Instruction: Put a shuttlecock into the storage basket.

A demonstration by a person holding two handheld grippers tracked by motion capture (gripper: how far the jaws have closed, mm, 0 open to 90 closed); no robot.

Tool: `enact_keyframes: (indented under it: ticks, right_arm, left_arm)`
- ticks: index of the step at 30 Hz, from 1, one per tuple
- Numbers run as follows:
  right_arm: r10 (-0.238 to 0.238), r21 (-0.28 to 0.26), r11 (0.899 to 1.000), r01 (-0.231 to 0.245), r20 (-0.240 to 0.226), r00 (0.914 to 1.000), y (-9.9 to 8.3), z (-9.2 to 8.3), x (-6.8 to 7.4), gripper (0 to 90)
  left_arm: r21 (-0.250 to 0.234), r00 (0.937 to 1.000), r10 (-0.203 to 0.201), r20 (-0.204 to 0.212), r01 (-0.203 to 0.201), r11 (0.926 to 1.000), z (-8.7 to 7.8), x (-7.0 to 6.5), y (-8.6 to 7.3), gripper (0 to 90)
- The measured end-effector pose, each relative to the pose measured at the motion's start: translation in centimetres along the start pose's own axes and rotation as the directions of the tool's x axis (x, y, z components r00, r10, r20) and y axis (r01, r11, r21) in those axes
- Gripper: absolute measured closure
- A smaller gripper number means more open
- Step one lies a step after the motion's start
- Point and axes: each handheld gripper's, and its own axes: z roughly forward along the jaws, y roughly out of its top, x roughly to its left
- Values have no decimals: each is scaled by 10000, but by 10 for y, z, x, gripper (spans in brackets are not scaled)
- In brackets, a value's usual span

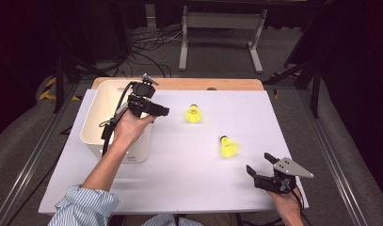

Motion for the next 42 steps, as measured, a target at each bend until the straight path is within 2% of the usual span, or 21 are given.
enact_keyframes:
  ticks: [21, 42]
  right_arm:
    - [-6, 6, 10000, 6, -21, 10000, 0, 0, 0, 166]
    - [-17, 5, 10000, 17, -67, 10000, 0, 0, 0, 166]
  left_arm:
    - [138, 9987, 414, 286, -418, 9990, 17, -21, 7, 312]
    - [360, 9978, 538, 388, -552, 9978, 37, -34, 11, 311]
